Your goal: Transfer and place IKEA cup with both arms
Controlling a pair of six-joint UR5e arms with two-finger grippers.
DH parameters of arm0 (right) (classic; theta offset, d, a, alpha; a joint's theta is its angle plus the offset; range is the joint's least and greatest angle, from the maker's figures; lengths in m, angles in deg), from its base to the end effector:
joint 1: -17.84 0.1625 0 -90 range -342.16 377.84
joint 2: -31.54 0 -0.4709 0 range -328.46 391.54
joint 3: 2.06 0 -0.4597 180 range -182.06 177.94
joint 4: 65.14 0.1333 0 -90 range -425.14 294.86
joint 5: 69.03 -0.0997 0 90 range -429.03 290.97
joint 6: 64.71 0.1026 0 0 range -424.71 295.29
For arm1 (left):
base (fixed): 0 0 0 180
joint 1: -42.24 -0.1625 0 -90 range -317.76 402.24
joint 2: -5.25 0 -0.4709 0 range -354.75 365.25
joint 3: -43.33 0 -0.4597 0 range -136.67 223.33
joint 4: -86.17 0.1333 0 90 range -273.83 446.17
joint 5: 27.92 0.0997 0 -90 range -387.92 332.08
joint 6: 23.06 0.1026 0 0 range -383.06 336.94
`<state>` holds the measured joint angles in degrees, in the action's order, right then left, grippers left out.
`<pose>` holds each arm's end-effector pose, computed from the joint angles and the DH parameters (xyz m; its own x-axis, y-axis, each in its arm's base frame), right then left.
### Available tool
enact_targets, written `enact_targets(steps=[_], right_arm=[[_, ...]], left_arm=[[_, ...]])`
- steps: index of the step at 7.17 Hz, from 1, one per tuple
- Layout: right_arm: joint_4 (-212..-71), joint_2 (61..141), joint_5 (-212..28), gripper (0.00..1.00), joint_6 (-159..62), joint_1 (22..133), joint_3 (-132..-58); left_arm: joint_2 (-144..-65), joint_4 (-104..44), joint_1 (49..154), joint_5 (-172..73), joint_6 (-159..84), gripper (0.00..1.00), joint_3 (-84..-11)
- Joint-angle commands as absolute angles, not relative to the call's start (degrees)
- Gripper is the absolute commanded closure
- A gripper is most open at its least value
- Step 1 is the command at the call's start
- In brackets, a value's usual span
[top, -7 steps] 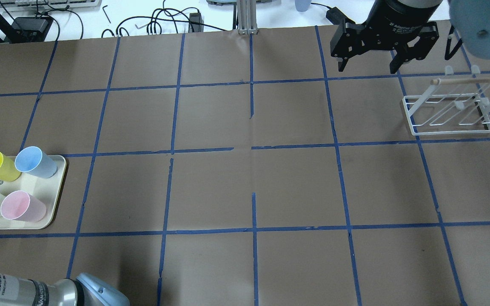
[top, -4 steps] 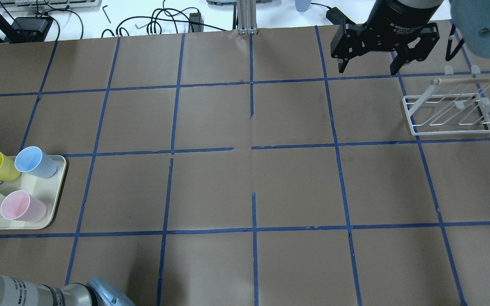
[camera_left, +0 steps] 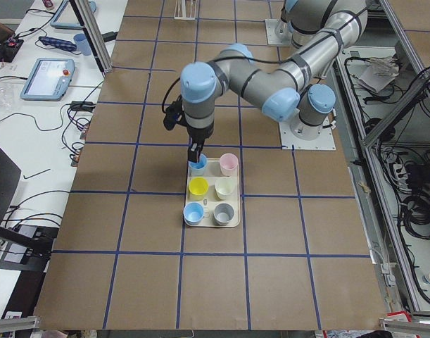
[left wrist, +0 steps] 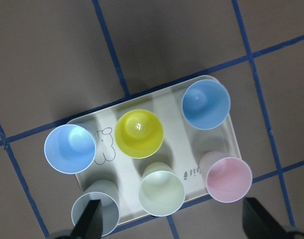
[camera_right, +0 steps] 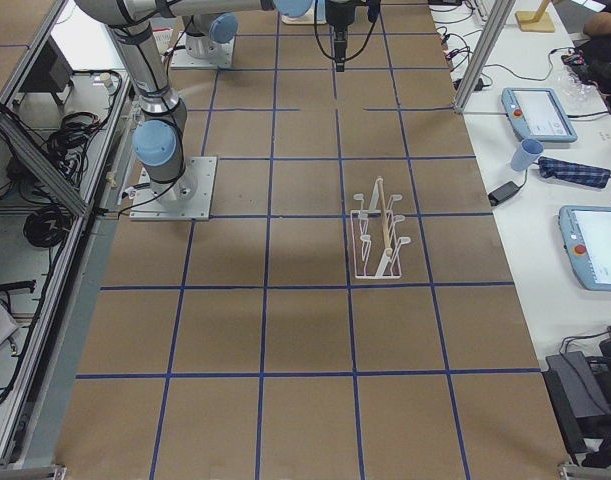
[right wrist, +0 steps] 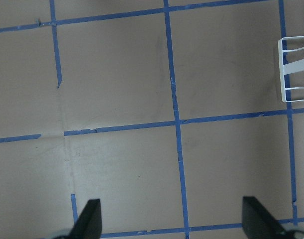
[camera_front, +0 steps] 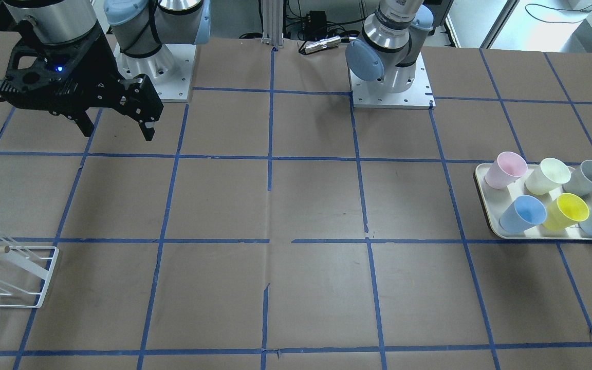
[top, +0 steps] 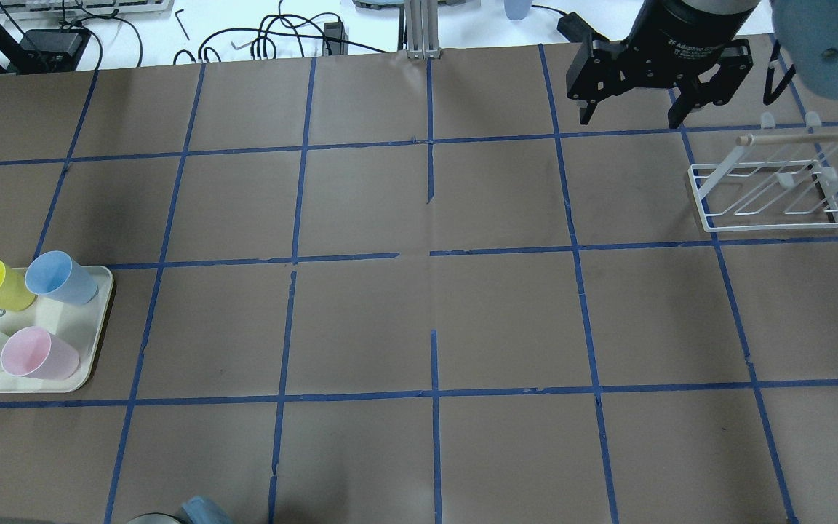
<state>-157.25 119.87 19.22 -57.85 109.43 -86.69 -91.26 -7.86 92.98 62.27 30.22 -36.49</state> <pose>0.1525 -0.5780 0.5709 -0.9952 0.0882 -0.0423 0.0919 0.9910 -0.0969 0.2838 -0.5574 0.5566 -0.9702 0.2423 0.0031 0.2423 0.9702 0.0064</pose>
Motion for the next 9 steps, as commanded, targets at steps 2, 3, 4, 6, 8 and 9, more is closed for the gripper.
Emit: enact_targets(steps=[2, 3, 4, 6, 8, 9], right_arm=[[-157.3, 119.9, 19.2, 0.0, -57.9, 109.4, -86.7], [-157.3, 120.0, 19.3, 0.0, -57.9, 109.4, -86.7], [-157.3, 119.9, 19.3, 0.0, -57.9, 109.4, -86.7], [-157.1, 119.9, 19.3, 0.0, -57.9, 109.3, -86.7], [-157.1, 119.9, 19.4, 0.0, -57.9, 109.3, -86.7], [-157.1, 119.9, 19.4, 0.0, -57.9, 109.3, -86.7]], left_arm=[[-83.9, -13.6, 112.8, 62.9, -2.6, 0.0, -37.9], [-83.3, -13.3, 119.5, 63.0, -12.4, 0.0, -39.4], [-83.4, -12.8, 125.5, 62.9, -20.8, 0.0, -40.9], [-82.7, -12.7, 131.6, 62.8, -26.0, 0.0, -44.0], [-82.5, -9.3, 131.7, 62.4, -25.4, 0.0, -44.6], [-82.6, -7.0, 131.6, 62.3, -25.2, 0.0, -44.5]])
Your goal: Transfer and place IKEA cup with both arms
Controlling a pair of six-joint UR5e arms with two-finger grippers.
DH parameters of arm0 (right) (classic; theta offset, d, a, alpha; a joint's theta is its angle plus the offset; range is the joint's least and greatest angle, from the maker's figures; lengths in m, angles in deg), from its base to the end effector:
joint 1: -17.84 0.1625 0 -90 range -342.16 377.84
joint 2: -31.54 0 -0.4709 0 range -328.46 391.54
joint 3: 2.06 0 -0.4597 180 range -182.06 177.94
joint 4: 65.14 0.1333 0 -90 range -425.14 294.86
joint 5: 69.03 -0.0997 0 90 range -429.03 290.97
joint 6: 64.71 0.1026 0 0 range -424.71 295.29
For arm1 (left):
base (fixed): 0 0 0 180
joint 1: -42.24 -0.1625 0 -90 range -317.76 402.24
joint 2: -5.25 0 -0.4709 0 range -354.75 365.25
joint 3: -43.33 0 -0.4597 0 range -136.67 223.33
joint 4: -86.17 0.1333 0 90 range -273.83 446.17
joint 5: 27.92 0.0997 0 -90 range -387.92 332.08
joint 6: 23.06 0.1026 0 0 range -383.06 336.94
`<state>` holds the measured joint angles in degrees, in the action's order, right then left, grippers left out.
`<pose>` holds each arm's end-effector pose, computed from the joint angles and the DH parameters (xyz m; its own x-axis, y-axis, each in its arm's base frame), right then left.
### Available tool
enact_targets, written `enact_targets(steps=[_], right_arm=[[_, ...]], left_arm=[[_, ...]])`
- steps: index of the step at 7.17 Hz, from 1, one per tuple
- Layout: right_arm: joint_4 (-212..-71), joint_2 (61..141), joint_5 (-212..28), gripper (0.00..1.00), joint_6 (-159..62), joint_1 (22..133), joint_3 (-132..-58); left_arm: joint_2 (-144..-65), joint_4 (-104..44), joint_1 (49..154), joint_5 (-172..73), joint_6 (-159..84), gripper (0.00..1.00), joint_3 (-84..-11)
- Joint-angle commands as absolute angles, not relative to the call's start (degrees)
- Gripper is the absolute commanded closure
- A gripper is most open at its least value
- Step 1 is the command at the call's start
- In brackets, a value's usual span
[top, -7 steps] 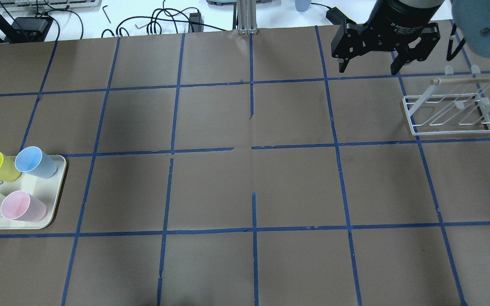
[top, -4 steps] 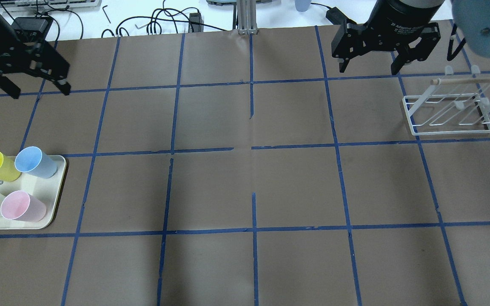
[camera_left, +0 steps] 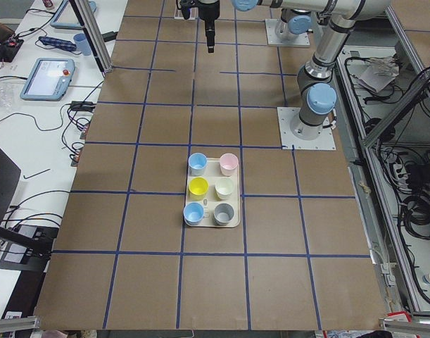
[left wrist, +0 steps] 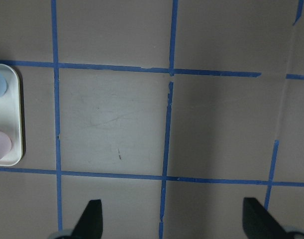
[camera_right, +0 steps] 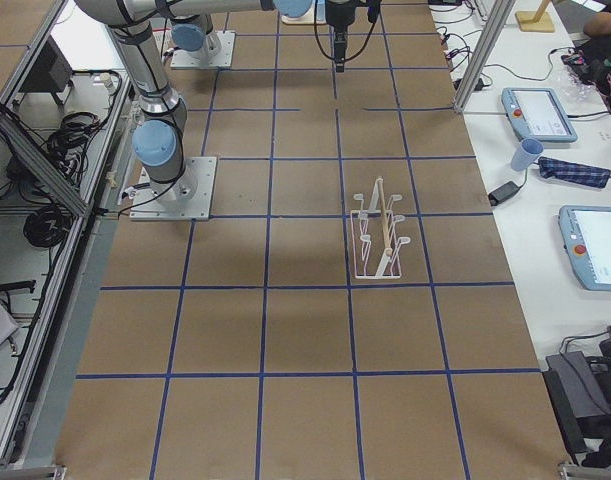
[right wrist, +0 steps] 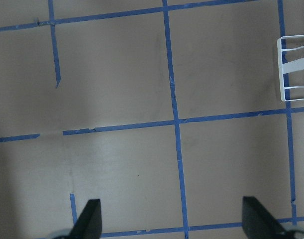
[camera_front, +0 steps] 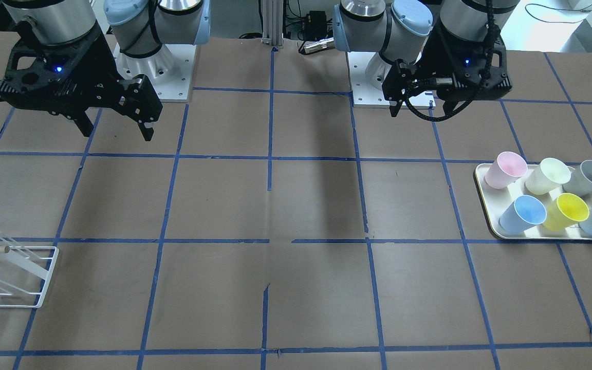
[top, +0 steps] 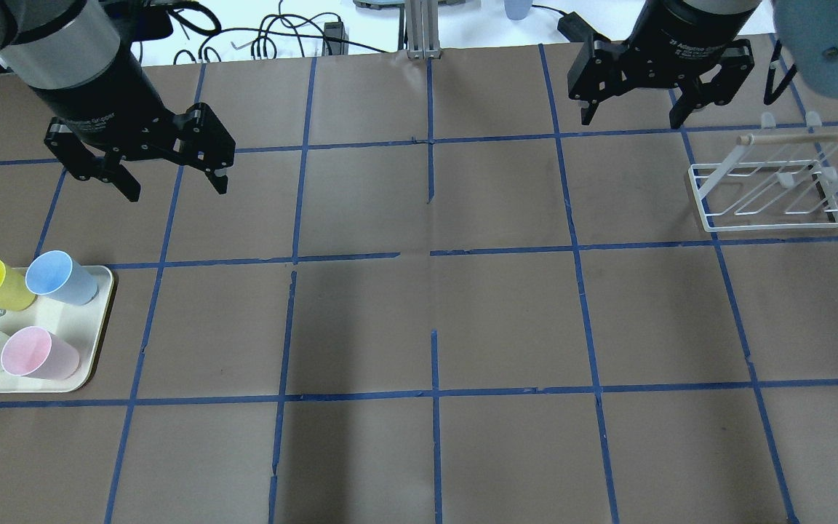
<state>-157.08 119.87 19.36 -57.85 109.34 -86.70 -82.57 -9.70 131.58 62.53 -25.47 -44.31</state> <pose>0.1514 -0.5780 0.5705 -0.9951 0.0901 -0.0395 0.0935 0.9912 -0.0941 -0.1263 -0.5391 0.5646 -0.9985 -0.0534 -0.0088 -0.0536 0.9983 0.0229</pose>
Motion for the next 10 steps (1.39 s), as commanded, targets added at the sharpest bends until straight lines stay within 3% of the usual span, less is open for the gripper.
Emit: enact_targets(steps=[1, 10], right_arm=[[-157.1, 120.0, 19.5, 0.0, -57.9, 109.4, -86.7], [-157.1, 120.0, 19.4, 0.0, -57.9, 109.4, -86.7]], left_arm=[[-82.9, -3.7, 131.3, 62.3, -24.9, 0.0, -44.5], [-83.3, -3.6, 129.1, 61.9, -21.7, 0.0, -44.1]])
